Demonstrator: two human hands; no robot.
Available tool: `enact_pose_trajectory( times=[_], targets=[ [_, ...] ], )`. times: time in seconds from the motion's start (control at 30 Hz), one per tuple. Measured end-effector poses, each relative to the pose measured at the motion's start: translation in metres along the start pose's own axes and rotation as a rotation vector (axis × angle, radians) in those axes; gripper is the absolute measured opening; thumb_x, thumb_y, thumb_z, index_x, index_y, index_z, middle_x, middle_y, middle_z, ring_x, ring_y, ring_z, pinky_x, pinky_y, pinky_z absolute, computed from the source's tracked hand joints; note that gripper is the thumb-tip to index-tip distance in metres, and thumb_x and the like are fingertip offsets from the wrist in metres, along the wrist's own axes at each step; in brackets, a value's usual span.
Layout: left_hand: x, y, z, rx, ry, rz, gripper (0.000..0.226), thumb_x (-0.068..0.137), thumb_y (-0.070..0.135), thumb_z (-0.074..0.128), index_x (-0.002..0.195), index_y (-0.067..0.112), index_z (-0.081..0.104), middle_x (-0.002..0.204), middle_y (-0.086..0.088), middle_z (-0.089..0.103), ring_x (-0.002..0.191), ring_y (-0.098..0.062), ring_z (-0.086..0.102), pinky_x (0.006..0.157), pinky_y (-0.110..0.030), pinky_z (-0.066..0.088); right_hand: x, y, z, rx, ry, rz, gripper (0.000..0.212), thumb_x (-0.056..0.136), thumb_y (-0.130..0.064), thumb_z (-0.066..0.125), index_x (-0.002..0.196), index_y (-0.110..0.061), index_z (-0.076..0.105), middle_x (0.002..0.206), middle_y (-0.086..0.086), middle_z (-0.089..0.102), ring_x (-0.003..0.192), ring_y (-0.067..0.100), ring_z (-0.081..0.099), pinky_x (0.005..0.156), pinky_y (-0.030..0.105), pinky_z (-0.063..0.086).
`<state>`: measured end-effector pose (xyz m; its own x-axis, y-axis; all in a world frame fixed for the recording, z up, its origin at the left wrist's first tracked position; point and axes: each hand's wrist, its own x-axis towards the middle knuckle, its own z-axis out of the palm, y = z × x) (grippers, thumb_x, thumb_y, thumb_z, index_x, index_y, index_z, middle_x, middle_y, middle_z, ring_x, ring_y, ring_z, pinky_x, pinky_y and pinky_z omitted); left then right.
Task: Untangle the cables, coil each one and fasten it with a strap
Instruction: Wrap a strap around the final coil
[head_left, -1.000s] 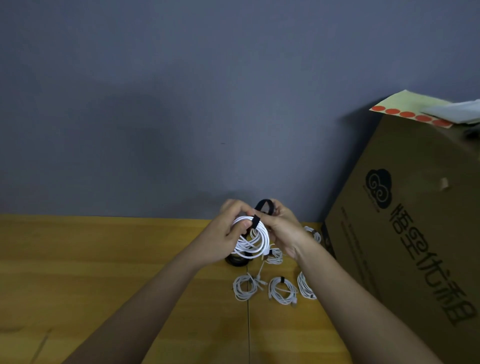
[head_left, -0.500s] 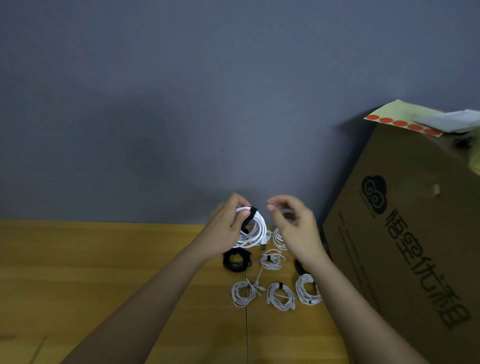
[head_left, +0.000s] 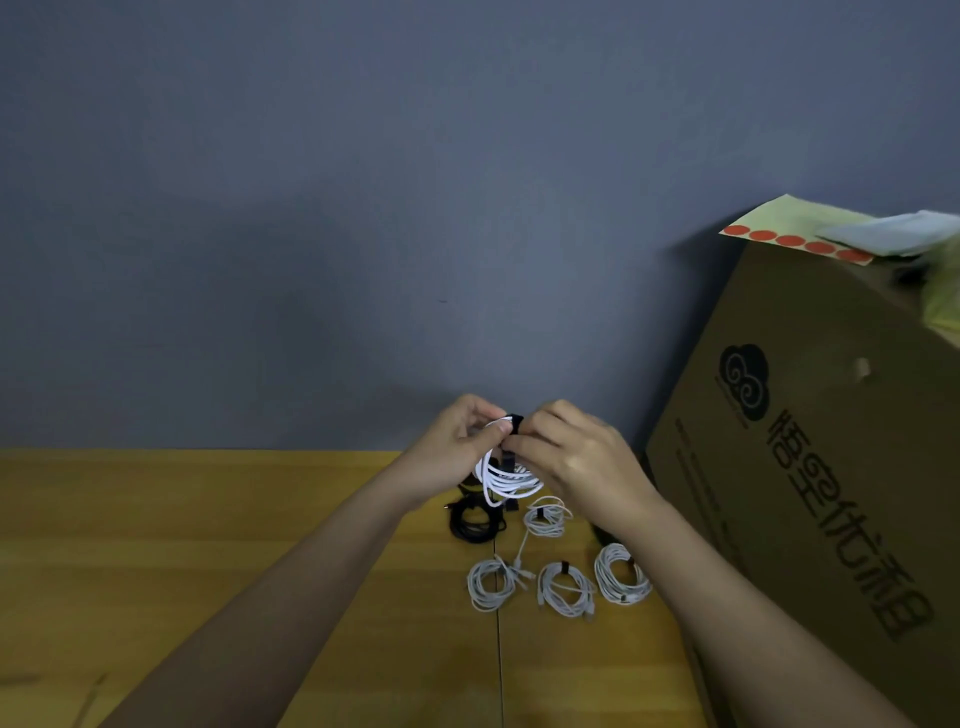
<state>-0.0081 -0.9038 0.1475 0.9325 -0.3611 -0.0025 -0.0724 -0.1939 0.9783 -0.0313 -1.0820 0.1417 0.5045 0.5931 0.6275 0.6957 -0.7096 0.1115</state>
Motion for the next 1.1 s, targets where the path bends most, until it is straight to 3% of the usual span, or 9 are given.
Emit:
enact_pose_trajectory(
  times=[0.17, 0.27, 0.43, 0.6, 0.73, 0.83, 0.93, 1.0, 1.1],
  targets=[
    [-0.004, 0.007, -0.006, -0.011, -0.016, 0.001, 0.005, 0.094, 0.014, 0.058, 0.090, 0.016, 0.058, 0.091, -0.001, 0.066, 0.082, -0.005, 0.061, 0.072, -0.010, 0.046, 0.002, 0.002, 0.001, 0.040, 0.055, -0.030, 0.017, 0.078, -0.011, 0.078, 0.094, -0.015, 0.075, 0.084, -0.002, 0.065, 0.080, 0.019, 0.062, 0.039, 0.032, 0.045],
    [-0.007, 0.007, -0.010, 0.005, -0.026, 0.001, 0.005, 0.094, 0.016, 0.059, 0.089, 0.016, 0.060, 0.092, 0.001, 0.069, 0.084, -0.005, 0.064, 0.074, -0.013, 0.046, 0.002, 0.005, 0.001, 0.221, 0.112, 0.051, 0.009, 0.085, -0.018, 0.070, 0.091, -0.018, 0.076, 0.084, -0.004, 0.065, 0.080, 0.016, 0.059, 0.050, 0.032, 0.048],
    [-0.010, 0.005, -0.006, -0.047, 0.039, 0.042, 0.006, 0.093, 0.012, 0.060, 0.087, 0.014, 0.062, 0.095, -0.002, 0.073, 0.090, -0.011, 0.068, 0.082, -0.019, 0.050, 0.008, -0.013, 0.004, 0.673, 0.150, 0.500, 0.012, 0.079, -0.021, 0.064, 0.084, -0.029, 0.072, 0.082, -0.017, 0.057, 0.084, 0.003, 0.051, 0.076, 0.010, 0.037],
    [-0.011, 0.001, -0.002, -0.006, 0.051, 0.068, 0.008, 0.092, 0.014, 0.062, 0.085, 0.017, 0.061, 0.080, 0.009, 0.073, 0.080, -0.004, 0.067, 0.079, -0.019, 0.049, 0.011, -0.020, 0.010, 0.908, 0.306, 0.835, 0.016, 0.081, -0.008, 0.073, 0.077, -0.023, 0.068, 0.082, 0.002, 0.060, 0.072, 0.007, 0.053, 0.070, 0.015, 0.044],
    [-0.013, -0.002, 0.004, 0.047, 0.055, 0.095, 0.011, 0.091, 0.012, 0.063, 0.087, 0.021, 0.058, 0.087, 0.013, 0.071, 0.082, 0.004, 0.064, 0.074, -0.012, 0.044, 0.021, -0.017, 0.011, 1.118, 0.314, 1.145, 0.010, 0.083, -0.001, 0.069, 0.082, -0.011, 0.068, 0.073, 0.001, 0.062, 0.062, 0.000, 0.058, 0.063, 0.015, 0.048],
    [-0.014, -0.001, 0.007, 0.040, 0.073, 0.130, 0.017, 0.091, 0.010, 0.063, 0.085, 0.020, 0.051, 0.071, 0.015, 0.067, 0.065, 0.007, 0.058, 0.064, -0.011, 0.039, 0.019, -0.013, 0.008, 1.079, 0.249, 1.089, 0.025, 0.083, 0.011, 0.061, 0.089, -0.013, 0.063, 0.079, 0.001, 0.059, 0.062, -0.005, 0.056, 0.062, 0.011, 0.046],
    [-0.015, 0.000, 0.009, 0.009, 0.048, 0.148, 0.021, 0.092, 0.007, 0.061, 0.088, 0.021, 0.045, 0.072, 0.014, 0.069, 0.069, 0.002, 0.060, 0.067, -0.014, 0.041, 0.014, -0.009, -0.001, 0.876, 0.167, 0.839, 0.042, 0.082, 0.015, 0.057, 0.096, -0.023, 0.067, 0.103, -0.001, 0.058, 0.086, 0.000, 0.057, 0.074, 0.010, 0.045],
    [-0.015, 0.001, 0.010, -0.009, 0.029, 0.149, 0.022, 0.092, 0.006, 0.060, 0.092, 0.022, 0.044, 0.077, 0.012, 0.071, 0.074, 0.000, 0.062, 0.071, -0.015, 0.043, 0.014, -0.001, -0.006, 0.807, 0.075, 0.679, 0.039, 0.085, 0.012, 0.055, 0.096, -0.021, 0.073, 0.112, -0.006, 0.061, 0.101, 0.001, 0.058, 0.084, 0.012, 0.045],
    [-0.015, 0.006, 0.008, -0.012, 0.046, 0.163, 0.021, 0.092, 0.007, 0.060, 0.094, 0.021, 0.045, 0.077, 0.009, 0.072, 0.076, -0.003, 0.063, 0.071, -0.015, 0.044, 0.015, 0.013, -0.012, 0.806, -0.118, 0.591, 0.026, 0.088, 0.006, 0.058, 0.098, -0.011, 0.075, 0.102, -0.006, 0.071, 0.096, 0.006, 0.065, 0.088, 0.025, 0.052]
  ],
)
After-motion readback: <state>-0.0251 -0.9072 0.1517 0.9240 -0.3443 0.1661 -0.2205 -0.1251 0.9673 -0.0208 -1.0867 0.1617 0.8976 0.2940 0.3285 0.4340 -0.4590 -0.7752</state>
